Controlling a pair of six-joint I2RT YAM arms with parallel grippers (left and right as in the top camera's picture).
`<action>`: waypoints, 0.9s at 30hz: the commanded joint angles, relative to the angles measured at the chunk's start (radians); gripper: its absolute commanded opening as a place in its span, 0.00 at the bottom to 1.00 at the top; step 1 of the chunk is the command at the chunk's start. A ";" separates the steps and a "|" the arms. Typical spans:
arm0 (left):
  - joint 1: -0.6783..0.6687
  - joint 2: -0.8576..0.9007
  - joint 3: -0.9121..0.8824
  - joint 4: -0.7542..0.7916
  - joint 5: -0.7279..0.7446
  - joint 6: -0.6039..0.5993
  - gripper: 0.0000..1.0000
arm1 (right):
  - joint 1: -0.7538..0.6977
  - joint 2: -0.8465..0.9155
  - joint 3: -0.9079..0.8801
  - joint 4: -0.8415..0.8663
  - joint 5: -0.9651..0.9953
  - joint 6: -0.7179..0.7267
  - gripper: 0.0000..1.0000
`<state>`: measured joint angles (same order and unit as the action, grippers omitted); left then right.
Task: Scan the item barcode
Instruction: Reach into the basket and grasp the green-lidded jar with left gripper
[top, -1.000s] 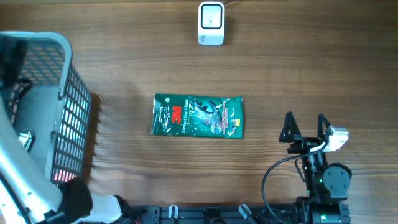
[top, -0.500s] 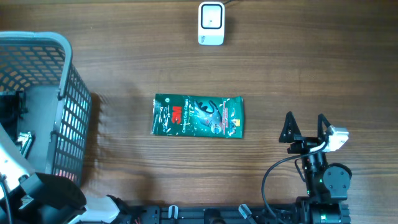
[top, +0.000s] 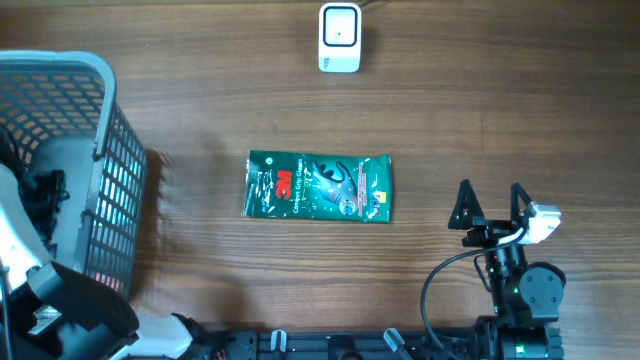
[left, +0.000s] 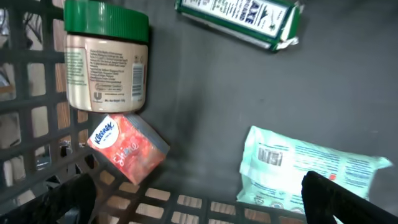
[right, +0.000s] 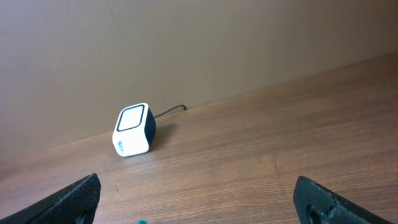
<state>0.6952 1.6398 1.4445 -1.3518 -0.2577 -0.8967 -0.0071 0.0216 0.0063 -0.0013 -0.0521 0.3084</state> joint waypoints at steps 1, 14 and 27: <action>0.012 -0.003 -0.041 0.005 -0.033 -0.032 1.00 | 0.004 -0.004 -0.001 0.002 -0.008 -0.014 1.00; 0.176 -0.003 -0.125 -0.004 -0.201 -0.032 1.00 | 0.004 -0.004 -0.001 0.002 -0.008 -0.013 1.00; 0.259 -0.002 -0.255 0.247 -0.245 -0.024 1.00 | 0.004 -0.004 -0.001 0.002 -0.008 -0.013 1.00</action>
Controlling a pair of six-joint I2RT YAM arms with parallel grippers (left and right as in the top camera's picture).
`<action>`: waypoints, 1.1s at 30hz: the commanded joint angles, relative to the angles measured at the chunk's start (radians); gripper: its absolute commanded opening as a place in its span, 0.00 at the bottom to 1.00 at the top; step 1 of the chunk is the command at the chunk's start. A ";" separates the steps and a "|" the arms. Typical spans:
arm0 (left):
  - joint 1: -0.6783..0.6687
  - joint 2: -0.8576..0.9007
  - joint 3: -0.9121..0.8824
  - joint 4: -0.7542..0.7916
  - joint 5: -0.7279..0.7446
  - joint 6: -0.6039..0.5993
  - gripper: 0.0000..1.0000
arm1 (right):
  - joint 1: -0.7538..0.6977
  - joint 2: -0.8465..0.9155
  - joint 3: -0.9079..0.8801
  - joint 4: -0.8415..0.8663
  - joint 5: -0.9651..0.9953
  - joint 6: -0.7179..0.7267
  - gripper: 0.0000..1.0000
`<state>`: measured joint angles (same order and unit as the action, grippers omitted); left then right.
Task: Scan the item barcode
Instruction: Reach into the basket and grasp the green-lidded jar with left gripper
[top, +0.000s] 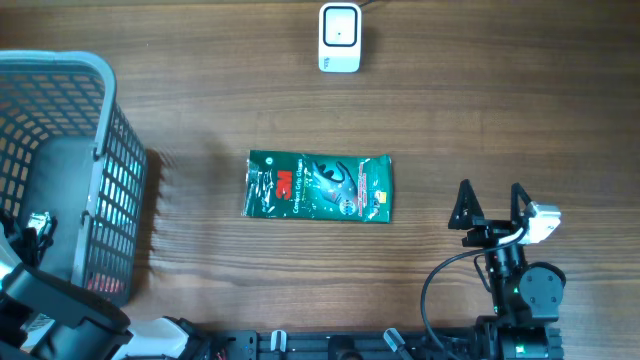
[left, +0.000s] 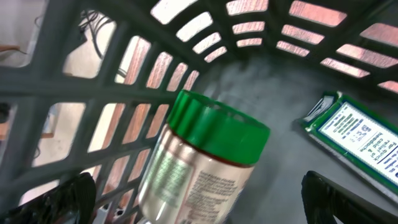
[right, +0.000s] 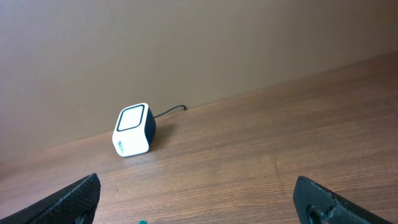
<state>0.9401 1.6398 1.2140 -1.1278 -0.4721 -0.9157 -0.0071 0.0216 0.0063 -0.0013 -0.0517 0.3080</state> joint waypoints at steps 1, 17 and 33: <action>0.014 -0.002 -0.029 0.039 -0.029 -0.005 1.00 | 0.004 -0.004 -0.001 0.002 -0.009 -0.013 1.00; 0.014 0.050 -0.258 0.276 -0.023 0.045 0.80 | 0.004 -0.004 -0.001 0.002 -0.009 -0.013 1.00; 0.011 0.049 -0.275 0.332 0.054 0.045 0.54 | 0.004 -0.004 -0.001 0.002 -0.009 -0.013 1.00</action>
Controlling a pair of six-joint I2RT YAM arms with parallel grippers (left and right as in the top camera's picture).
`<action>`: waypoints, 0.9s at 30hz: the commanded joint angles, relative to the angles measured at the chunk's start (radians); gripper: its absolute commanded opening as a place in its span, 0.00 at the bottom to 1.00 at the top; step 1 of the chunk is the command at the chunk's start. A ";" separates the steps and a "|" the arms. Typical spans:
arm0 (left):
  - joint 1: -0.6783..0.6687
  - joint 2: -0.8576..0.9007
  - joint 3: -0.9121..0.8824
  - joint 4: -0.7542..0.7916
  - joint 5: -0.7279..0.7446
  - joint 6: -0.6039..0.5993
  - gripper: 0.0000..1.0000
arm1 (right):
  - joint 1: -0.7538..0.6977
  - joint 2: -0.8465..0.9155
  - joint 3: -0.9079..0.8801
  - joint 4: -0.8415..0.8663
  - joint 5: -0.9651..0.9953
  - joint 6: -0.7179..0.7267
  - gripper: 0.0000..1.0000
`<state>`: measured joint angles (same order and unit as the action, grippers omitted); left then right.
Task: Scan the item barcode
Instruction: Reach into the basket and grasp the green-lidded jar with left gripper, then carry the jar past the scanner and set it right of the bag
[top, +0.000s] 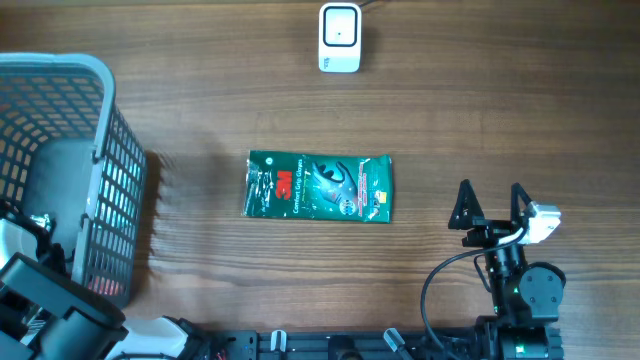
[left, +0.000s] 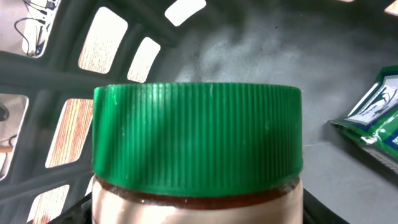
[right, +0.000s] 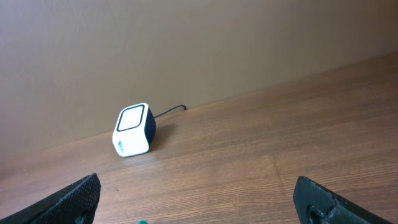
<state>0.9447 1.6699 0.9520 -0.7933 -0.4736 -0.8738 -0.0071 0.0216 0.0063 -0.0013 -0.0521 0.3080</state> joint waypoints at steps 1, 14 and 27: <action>0.006 0.019 -0.003 -0.003 0.066 0.003 0.50 | 0.004 -0.004 -0.001 0.002 -0.008 -0.013 0.99; -0.098 0.017 0.292 -0.148 0.179 0.082 0.46 | 0.004 -0.004 -0.001 0.002 -0.008 -0.013 1.00; -0.440 -0.084 0.695 -0.280 0.227 0.082 0.49 | 0.004 -0.004 -0.001 0.002 -0.008 -0.013 1.00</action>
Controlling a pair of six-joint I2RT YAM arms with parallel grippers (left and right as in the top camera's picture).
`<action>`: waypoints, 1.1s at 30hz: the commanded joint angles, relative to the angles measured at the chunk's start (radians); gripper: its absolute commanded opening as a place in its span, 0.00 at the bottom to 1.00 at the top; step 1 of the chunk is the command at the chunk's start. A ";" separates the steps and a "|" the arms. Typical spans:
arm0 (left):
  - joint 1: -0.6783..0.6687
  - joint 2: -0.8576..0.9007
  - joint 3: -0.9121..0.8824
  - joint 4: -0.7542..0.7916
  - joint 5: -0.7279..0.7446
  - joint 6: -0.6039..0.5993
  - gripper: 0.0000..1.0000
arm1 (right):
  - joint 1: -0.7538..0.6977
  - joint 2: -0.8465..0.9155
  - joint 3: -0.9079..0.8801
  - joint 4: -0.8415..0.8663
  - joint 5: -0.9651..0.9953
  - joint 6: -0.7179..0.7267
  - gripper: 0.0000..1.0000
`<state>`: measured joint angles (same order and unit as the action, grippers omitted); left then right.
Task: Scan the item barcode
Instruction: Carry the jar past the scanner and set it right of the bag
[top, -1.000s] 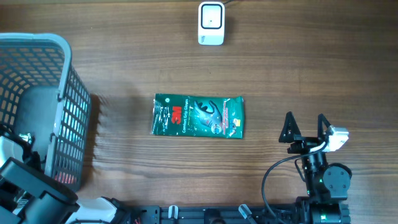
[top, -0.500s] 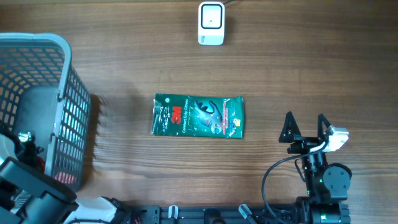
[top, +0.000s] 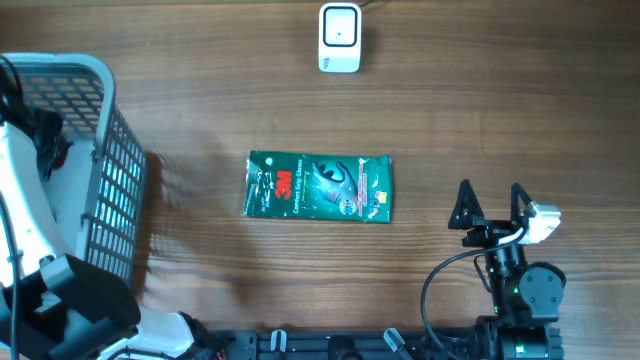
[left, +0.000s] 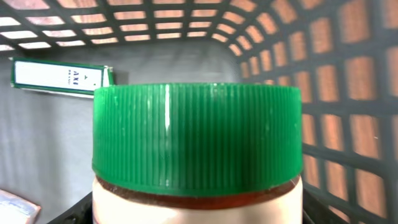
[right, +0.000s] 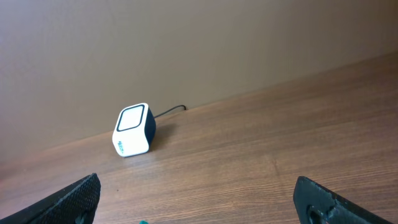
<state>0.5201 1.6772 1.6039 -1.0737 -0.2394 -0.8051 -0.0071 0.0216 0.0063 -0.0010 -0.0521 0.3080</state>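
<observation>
A jar with a ribbed green lid (left: 197, 134) and a pale body fills the left wrist view. My left gripper (left: 198, 214) is shut on it inside the grey mesh basket (top: 112, 150); only the black finger edges show at the bottom corners. In the overhead view the left arm (top: 22, 180) reaches into the basket's far part, and the jar is hidden there. The white scanner (top: 339, 38) stands at the table's far edge, also seen as the scanner (right: 132, 129). Near the front right, my right gripper (top: 492, 205) stands open over bare wood.
A green 3M packet (top: 320, 187) lies flat mid-table. A white and green box (left: 59, 76) lies on the basket floor behind the jar. Basket walls surround the left gripper. A brown wall rises behind the scanner.
The left arm has moved from the basket's near end to its far part, with the jar still in its jaws. The wrist view now faces another basket wall. The right arm is unchanged.
My left gripper was first open over the basket's contents: the jar, a tissue pack, a wipes pack and a box. It was then nearer the jar, then had the jar filling its jaws. Now it holds the jar elsewhere in the basket.
</observation>
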 joint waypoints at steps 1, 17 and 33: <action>-0.015 -0.119 0.046 0.000 -0.007 0.013 0.49 | 0.004 -0.004 -0.001 0.002 -0.008 -0.013 1.00; -0.189 -0.599 0.046 0.043 0.504 0.017 0.49 | 0.004 -0.004 -0.001 0.002 -0.008 -0.013 1.00; -1.245 0.176 0.046 0.369 -0.179 0.042 0.48 | 0.004 -0.004 -0.001 0.002 -0.008 -0.013 1.00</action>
<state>-0.6552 1.7538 1.6337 -0.7876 -0.2802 -0.7788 -0.0071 0.0216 0.0063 -0.0013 -0.0521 0.3080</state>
